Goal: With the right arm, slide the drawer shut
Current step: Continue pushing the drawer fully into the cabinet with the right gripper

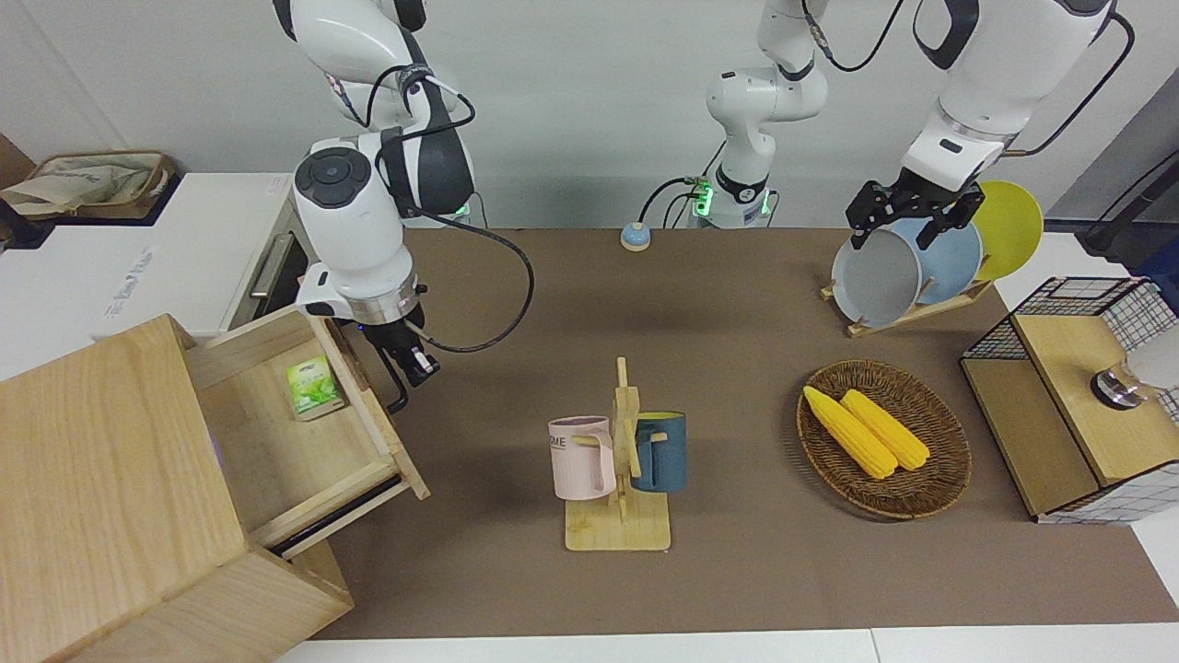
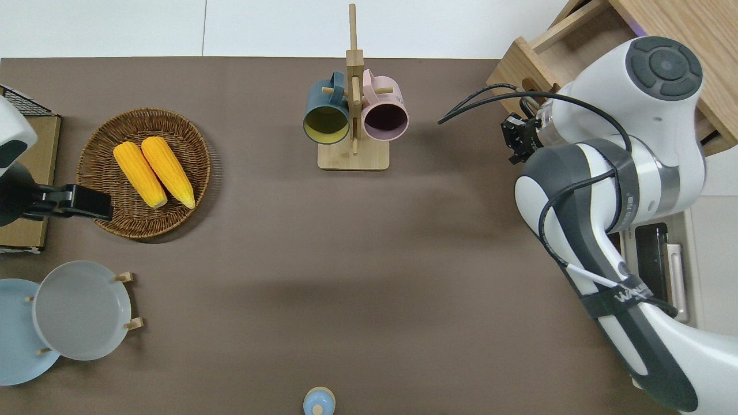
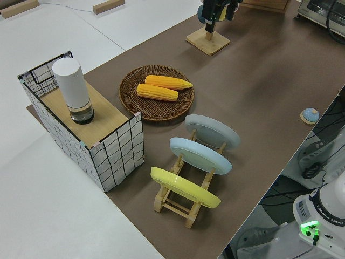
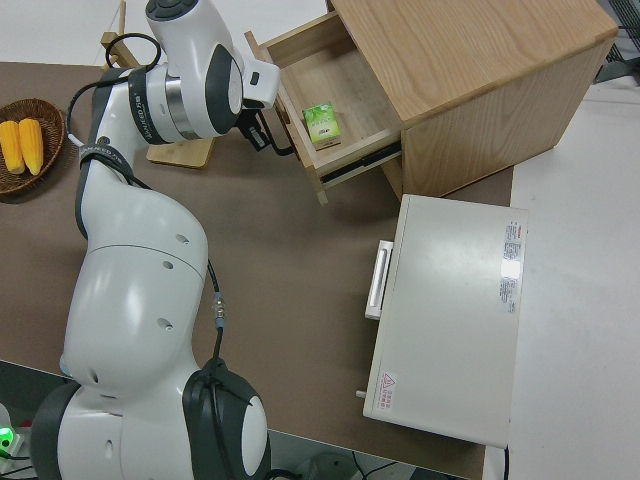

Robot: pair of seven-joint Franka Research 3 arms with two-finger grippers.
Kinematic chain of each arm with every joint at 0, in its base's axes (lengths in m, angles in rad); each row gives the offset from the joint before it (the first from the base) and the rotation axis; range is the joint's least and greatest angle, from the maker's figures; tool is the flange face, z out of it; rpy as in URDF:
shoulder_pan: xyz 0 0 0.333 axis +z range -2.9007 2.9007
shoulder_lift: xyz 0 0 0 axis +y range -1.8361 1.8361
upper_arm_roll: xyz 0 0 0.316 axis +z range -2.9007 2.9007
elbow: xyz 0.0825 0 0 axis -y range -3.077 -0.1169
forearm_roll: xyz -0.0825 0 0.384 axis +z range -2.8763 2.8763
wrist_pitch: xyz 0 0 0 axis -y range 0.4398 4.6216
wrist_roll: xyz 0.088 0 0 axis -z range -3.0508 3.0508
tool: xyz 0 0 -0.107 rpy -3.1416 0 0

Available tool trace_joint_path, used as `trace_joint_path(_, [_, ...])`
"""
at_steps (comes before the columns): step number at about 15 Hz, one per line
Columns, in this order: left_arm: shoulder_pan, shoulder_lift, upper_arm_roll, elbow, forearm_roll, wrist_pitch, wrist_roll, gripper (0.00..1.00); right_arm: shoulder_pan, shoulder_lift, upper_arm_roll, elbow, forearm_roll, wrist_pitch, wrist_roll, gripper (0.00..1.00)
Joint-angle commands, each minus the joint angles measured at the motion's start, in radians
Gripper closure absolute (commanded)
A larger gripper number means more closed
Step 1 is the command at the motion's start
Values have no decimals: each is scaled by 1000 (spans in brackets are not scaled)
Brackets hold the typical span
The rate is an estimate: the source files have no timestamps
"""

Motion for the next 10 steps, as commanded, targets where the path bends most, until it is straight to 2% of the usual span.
trace_joint_path(1, [5, 11, -7, 24, 17, -20, 10, 7, -54, 40, 11, 52, -9, 17, -85, 1000])
trace_joint_path(3, [5, 11, -7, 24, 17, -20, 10, 7, -69, 48, 11, 72, -11, 15, -116, 1000])
trace_joint_path(7, [5, 11, -7, 24, 17, -20, 10, 7, -94, 55, 11, 73, -69, 20, -205, 1000])
trace_joint_path(10, [5, 11, -7, 26, 17, -20, 10, 7, -120, 63, 11, 80, -75, 23, -228, 1000])
